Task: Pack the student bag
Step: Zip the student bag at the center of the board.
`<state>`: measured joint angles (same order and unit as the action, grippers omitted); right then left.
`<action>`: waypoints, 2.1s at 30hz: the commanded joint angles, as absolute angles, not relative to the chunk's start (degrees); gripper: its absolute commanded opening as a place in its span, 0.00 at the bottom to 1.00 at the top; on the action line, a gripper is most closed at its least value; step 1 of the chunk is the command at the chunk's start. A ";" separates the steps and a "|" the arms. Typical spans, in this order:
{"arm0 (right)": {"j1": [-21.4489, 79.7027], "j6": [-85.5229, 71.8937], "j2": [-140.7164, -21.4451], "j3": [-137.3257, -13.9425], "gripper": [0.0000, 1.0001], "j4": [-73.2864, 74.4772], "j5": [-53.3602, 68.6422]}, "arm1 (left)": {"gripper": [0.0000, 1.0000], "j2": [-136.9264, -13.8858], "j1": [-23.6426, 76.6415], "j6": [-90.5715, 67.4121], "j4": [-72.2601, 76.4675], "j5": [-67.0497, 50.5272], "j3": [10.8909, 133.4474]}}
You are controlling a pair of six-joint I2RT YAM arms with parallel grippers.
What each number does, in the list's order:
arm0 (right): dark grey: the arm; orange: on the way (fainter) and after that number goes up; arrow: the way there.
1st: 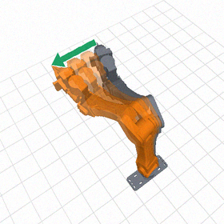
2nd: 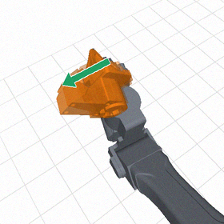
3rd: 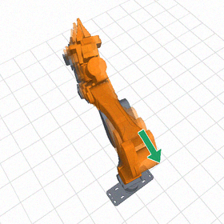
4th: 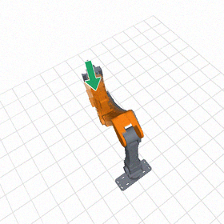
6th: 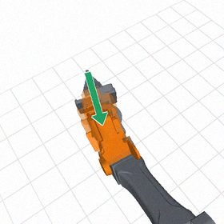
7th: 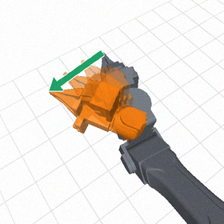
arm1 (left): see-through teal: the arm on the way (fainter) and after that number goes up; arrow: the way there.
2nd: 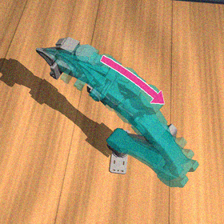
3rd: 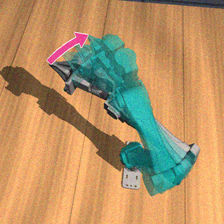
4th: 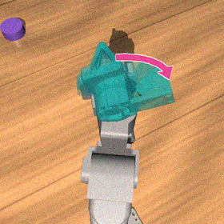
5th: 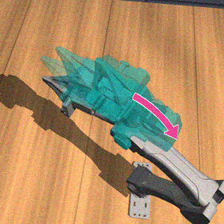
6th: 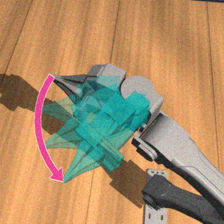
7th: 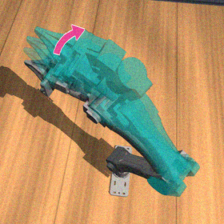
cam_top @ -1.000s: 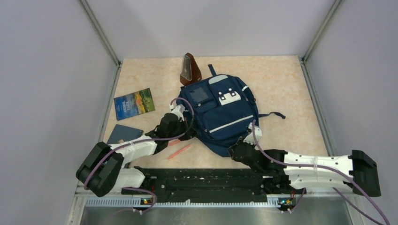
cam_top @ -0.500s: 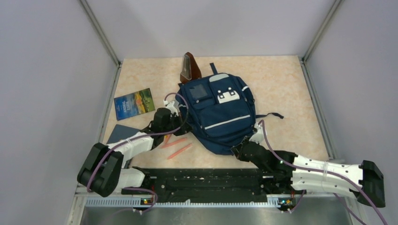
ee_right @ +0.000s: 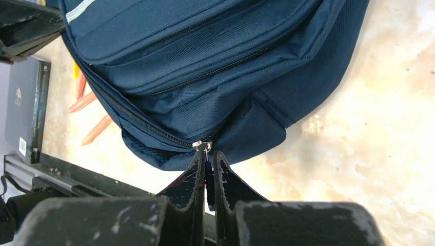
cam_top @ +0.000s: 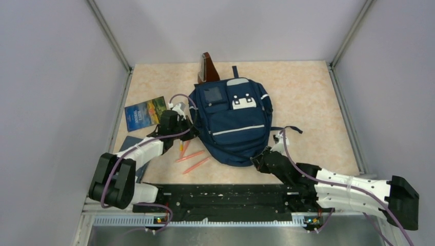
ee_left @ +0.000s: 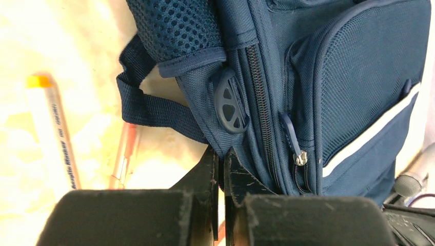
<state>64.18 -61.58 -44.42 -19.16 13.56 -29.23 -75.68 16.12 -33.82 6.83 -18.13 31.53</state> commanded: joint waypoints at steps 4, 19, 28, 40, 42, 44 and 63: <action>61.03 -51.35 -49.60 -21.06 0.00 12.04 -28.86 | 0.11 -76.32 12.04 -24.76 9.11 -7.22 38.86; 57.80 -42.81 -51.78 -25.29 0.00 10.65 -22.86 | 0.64 -51.18 30.46 -6.74 4.96 -18.56 29.96; 57.09 -43.65 -50.12 -24.76 0.00 9.81 -21.30 | 0.62 -62.30 45.61 -0.46 13.68 -19.98 30.92; 56.97 -44.12 -49.40 -23.90 0.00 10.62 -21.59 | 0.65 -80.29 52.68 2.24 19.08 -20.53 38.67; 56.99 -44.12 -49.39 -23.88 0.00 10.64 -21.52 | 0.66 -81.46 52.82 1.87 20.41 -20.45 38.81; 57.02 -44.08 -49.40 -23.82 0.00 10.46 -21.35 | 0.66 -82.69 52.99 1.90 21.05 -20.68 39.30; 56.87 -42.10 -53.02 -26.04 0.00 11.93 -23.22 | 0.00 -85.63 55.46 -3.63 21.81 -18.78 38.30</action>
